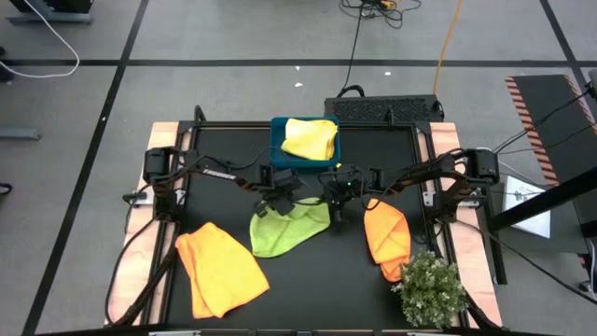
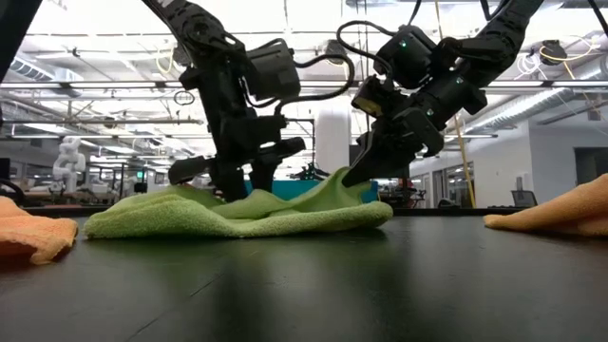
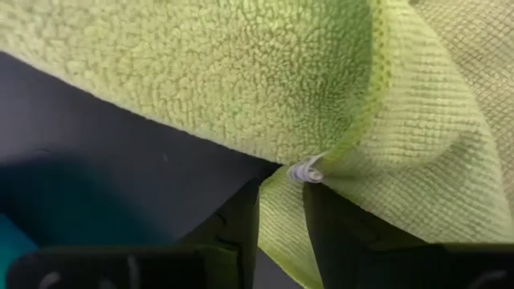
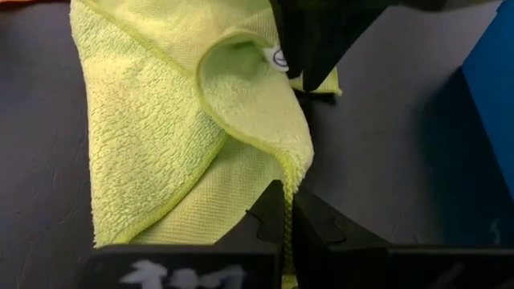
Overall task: Fold microfiber towels
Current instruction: Fold the green microfiber towel
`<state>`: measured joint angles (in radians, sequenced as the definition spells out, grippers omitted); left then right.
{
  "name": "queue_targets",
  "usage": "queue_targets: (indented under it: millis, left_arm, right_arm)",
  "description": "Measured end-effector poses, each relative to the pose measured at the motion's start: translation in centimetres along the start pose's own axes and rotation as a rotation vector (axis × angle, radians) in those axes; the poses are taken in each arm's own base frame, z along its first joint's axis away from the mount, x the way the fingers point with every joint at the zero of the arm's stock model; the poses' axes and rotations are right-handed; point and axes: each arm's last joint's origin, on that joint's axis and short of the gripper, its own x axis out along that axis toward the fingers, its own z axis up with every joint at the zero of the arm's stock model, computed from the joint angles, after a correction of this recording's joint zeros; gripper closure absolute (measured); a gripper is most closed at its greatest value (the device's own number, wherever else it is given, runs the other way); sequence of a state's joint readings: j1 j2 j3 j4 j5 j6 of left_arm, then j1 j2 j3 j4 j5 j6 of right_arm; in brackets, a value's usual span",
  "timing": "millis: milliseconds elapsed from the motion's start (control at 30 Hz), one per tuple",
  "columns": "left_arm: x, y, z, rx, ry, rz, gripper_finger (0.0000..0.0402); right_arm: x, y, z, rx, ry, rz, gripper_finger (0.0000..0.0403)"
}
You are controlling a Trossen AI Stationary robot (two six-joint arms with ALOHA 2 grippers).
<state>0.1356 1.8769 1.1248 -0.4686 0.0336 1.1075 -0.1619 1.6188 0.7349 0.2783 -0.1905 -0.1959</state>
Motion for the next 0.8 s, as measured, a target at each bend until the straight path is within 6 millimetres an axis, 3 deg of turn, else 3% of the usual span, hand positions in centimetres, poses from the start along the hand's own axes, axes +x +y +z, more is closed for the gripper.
queue_targets:
  millis: [267, 467, 533, 667, 800]
  left_arm:
    - [0.5, -0.1, -0.1, -0.016, 0.028, -0.002, 0.0305]
    - [-0.1, 0.0, -0.2, -0.040, 0.125, 0.067, 0.0388]
    - [-0.2, -0.1, -0.1, -0.052, 0.166, 0.087, 0.0394]
    - [-2.0, -0.5, 0.9, -0.077, 0.226, 0.171, 0.0399]
    - [-5.3, -1.1, 2.1, -0.165, 0.232, 0.276, 0.0400]
  right_arm:
    - [0.0, 0.0, -0.1, 0.001, 0.006, 0.003, 0.0403]
    - [0.0, 0.0, -0.1, -0.001, 0.006, 0.004, 0.0403]
    - [0.0, 0.0, -0.1, -0.002, 0.006, 0.003, 0.0403]
    - [0.0, 0.0, -0.1, -0.001, 0.006, 0.002, 0.0403]
    - [0.0, 0.0, 0.0, 0.019, 0.005, -0.004, 0.0403]
